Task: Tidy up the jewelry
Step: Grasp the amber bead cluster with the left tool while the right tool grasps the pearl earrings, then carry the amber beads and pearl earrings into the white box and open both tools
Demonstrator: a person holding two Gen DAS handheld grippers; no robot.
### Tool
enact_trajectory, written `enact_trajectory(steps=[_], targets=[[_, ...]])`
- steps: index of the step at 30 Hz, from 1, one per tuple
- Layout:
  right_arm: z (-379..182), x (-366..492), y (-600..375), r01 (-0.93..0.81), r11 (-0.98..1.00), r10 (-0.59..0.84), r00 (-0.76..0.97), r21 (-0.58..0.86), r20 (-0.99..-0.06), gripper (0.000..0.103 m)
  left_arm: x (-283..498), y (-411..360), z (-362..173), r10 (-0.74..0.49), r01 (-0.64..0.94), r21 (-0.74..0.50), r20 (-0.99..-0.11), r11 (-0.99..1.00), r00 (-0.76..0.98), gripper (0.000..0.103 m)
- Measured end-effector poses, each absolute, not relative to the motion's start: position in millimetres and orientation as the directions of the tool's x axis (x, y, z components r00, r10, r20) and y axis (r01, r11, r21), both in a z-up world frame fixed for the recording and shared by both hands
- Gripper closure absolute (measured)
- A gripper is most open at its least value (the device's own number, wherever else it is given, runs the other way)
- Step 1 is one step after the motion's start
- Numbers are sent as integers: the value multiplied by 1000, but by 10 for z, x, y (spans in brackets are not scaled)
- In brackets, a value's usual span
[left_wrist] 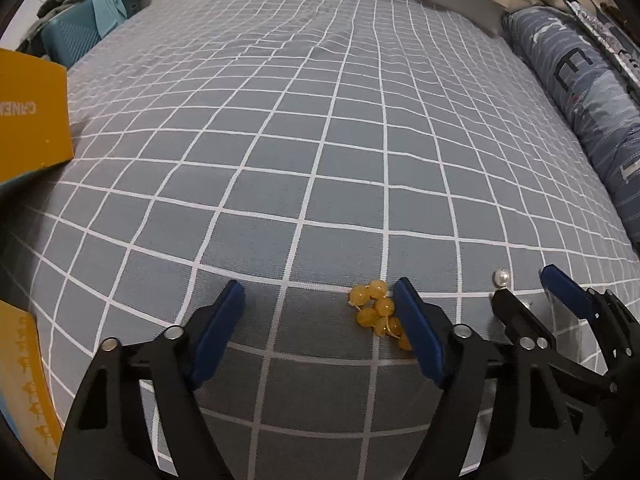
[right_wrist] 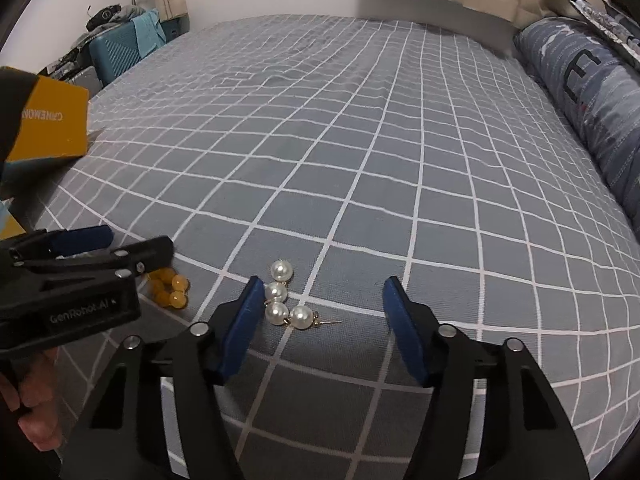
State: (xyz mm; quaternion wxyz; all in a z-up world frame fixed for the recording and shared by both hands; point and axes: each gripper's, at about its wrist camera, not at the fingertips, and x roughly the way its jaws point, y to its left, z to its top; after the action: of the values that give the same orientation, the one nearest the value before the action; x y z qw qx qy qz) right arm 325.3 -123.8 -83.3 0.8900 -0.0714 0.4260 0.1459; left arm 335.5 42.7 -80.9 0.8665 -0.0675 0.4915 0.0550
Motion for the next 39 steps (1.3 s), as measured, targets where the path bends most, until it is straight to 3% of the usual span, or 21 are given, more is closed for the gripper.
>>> enact_trajectory(steps=[4, 6, 11, 39], targets=[[-853, 3289, -1237, -315, 949, 204, 592, 9, -779, 60, 3315, 437, -817, 48, -164, -43, -858, 985, 512, 54], [-861, 3303, -1253, -312, 950, 207, 589, 17, -781, 78, 3315, 390, -818, 57, -150, -24, -859, 988, 509, 84], [-860, 3333, -1308, -282, 959, 204, 590, 37, -781, 92, 3261, 393, -779, 35, -134, -40, -857, 990, 514, 85], [-679, 3282, -1341, -256, 966, 202, 626, 45, -753, 93, 3062, 458, -360, -24, -99, -99, -818, 990, 574, 85]])
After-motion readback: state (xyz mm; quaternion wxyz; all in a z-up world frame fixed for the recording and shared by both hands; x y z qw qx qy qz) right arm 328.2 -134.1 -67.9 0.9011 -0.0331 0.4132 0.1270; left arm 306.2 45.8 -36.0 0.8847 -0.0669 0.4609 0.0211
